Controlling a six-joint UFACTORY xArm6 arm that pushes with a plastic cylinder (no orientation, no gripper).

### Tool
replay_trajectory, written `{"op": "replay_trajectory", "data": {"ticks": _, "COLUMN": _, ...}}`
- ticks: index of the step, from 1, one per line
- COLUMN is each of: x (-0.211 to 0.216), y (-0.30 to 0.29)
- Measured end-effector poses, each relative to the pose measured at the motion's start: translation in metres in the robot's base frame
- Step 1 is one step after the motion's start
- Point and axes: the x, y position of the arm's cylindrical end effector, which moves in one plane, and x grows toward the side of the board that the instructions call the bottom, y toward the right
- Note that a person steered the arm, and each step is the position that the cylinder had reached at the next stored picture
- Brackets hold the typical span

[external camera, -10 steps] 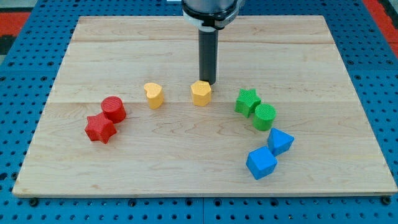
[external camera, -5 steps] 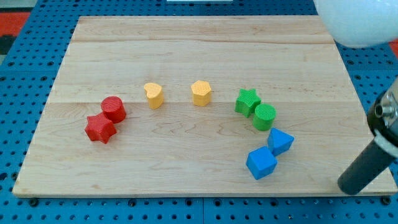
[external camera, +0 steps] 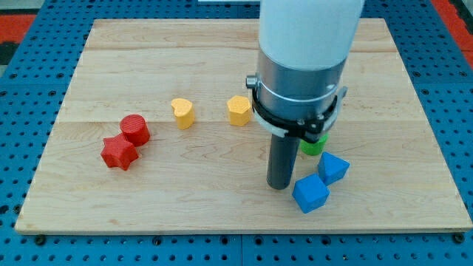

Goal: Move cube away from triangle

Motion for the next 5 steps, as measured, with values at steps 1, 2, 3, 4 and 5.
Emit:
{"op": "replay_trajectory", "data": {"ticks": 1, "x": 0.032, "y": 0.005}}
{"op": "replay_trajectory", "data": {"ticks": 2, "x": 0.030, "y": -0.018}}
{"op": "replay_trajectory", "data": {"ticks": 3, "x": -0.009, "y": -0.022}}
{"op": "replay_trajectory", "data": {"ticks": 4, "x": -0.026, "y": 0.027}}
{"op": "replay_trajectory", "data": {"ticks": 5, "x": 0.001, "y": 0.017}}
